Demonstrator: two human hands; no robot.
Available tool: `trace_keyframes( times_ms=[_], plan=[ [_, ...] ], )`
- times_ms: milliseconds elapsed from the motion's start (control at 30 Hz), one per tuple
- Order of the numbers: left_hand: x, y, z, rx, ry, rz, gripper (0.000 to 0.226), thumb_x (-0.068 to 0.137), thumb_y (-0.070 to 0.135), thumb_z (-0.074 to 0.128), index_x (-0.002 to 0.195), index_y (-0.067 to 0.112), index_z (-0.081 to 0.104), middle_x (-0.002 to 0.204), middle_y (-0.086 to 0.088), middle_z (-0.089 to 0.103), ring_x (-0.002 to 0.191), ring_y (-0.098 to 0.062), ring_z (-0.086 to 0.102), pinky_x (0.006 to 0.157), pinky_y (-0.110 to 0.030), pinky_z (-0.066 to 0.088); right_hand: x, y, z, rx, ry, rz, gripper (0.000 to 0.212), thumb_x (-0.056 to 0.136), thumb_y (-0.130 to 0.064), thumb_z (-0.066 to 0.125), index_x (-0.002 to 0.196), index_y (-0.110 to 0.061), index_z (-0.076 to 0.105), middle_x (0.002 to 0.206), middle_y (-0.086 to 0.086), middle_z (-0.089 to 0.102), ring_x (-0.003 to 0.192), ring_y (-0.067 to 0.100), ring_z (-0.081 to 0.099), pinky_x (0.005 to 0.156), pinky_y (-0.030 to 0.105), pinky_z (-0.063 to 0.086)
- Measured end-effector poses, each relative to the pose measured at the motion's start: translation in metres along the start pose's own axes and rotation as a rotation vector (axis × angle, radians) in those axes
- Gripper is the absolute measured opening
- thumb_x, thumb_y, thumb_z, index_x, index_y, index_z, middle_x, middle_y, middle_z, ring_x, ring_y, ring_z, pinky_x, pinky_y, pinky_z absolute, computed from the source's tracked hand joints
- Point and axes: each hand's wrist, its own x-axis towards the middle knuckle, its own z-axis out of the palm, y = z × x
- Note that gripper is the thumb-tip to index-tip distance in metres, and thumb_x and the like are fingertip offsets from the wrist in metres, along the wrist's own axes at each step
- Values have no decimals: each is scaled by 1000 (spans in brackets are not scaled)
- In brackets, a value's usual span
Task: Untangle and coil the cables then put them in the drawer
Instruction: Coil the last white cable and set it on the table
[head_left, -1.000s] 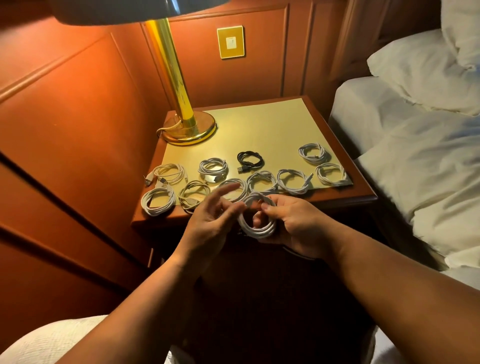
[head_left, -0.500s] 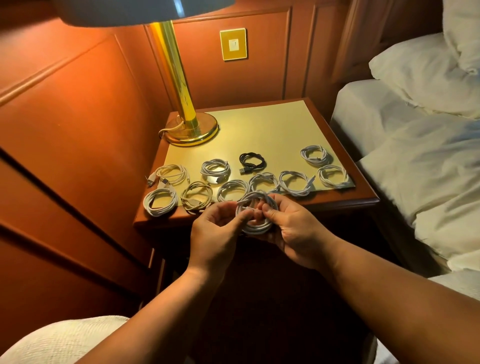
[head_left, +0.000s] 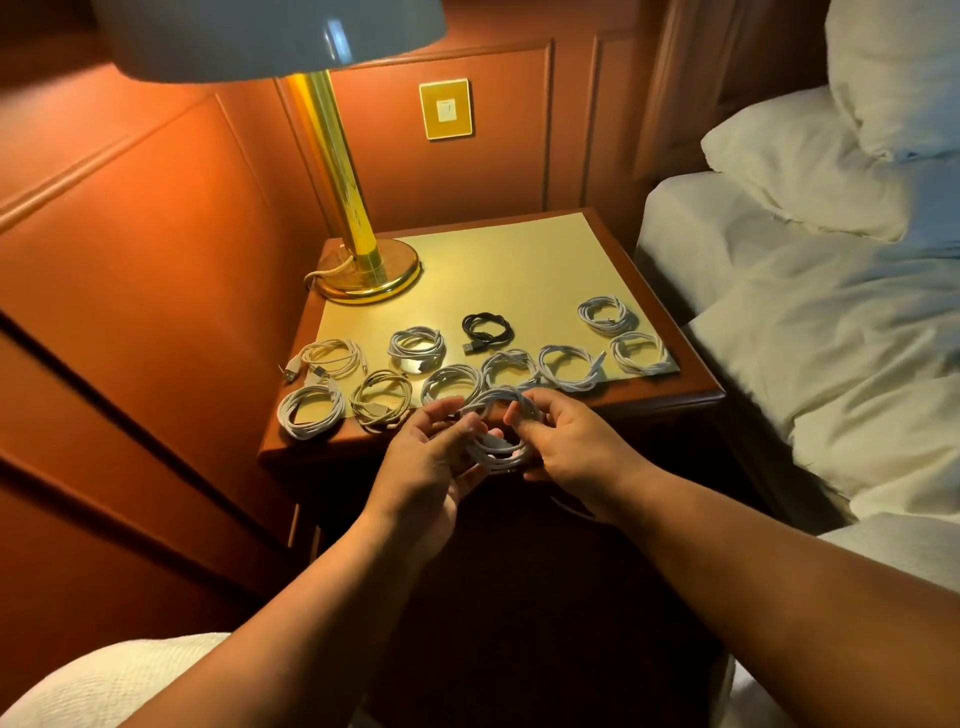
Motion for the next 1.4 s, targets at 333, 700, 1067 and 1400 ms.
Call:
trace_keyframes(
  times_ms=[333,700,1067,1400],
  plan=[
    [-43,16,19,-176,93,119,44,84,1,68,120,22,54,112,-17,67,92,-25,70,74,-36,55,-48,-28,-3,-140,-11,-190,13,97,-17,59,110,-18,63,105,5,66,93,19,65,70,26,58],
    [-105,35,35,350,34,508,37,91,6,66,119,25,54,89,1,73,89,-17,73,74,-36,61,-106,-63,-12,71,-45,-200,21,93,-23,64,110,-12,61,106,11,67,92,18,69,75,28,58],
    [-126,50,40,360,-172,446,38,98,10,53,132,26,49,94,-3,71,93,-15,71,81,-39,58,-134,-84,-22,-27,-108,-293,19,89,-12,69,106,-8,62,110,17,65,102,29,68,76,28,59],
    [-131,44,48,242,41,491,32,92,8,65,122,19,59,87,-7,74,83,-19,74,75,-42,62,-136,-87,-23,-91,-326,-277,29,85,-3,71,108,-16,60,96,2,67,80,9,66,68,24,53]
  ],
)
